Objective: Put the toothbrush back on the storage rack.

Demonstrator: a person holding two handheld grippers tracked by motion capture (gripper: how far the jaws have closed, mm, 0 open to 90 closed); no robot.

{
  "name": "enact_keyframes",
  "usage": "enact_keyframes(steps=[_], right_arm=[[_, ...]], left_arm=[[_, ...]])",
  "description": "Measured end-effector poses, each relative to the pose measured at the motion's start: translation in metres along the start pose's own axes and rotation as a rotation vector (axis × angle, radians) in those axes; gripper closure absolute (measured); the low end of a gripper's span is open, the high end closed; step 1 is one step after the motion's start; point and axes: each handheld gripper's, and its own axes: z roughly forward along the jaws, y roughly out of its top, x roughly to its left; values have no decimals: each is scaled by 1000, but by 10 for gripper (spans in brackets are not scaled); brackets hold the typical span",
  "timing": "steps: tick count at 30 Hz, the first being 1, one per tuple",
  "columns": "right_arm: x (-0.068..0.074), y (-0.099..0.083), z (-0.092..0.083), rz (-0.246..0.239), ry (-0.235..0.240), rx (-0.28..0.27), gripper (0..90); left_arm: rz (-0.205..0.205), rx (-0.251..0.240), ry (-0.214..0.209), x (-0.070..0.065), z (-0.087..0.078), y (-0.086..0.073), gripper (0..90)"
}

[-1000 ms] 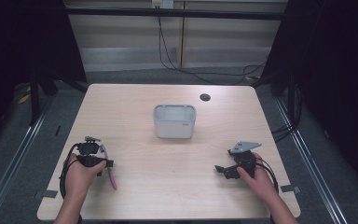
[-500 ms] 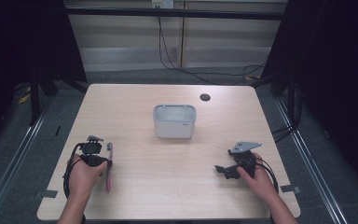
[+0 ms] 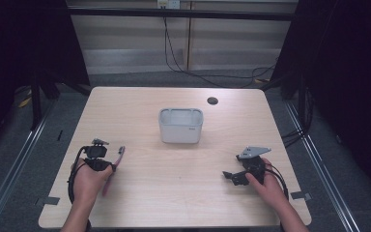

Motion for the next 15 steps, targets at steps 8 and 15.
enact_keyframes(steps=[8,15], right_arm=[[0,0,0,-1,0,-1,110],[0,0,0,-1,0,-1,110]], left_arm=[[3,-44,-41,0,-9,4,833],[-2,-41,-50,1,-6,4,832]])
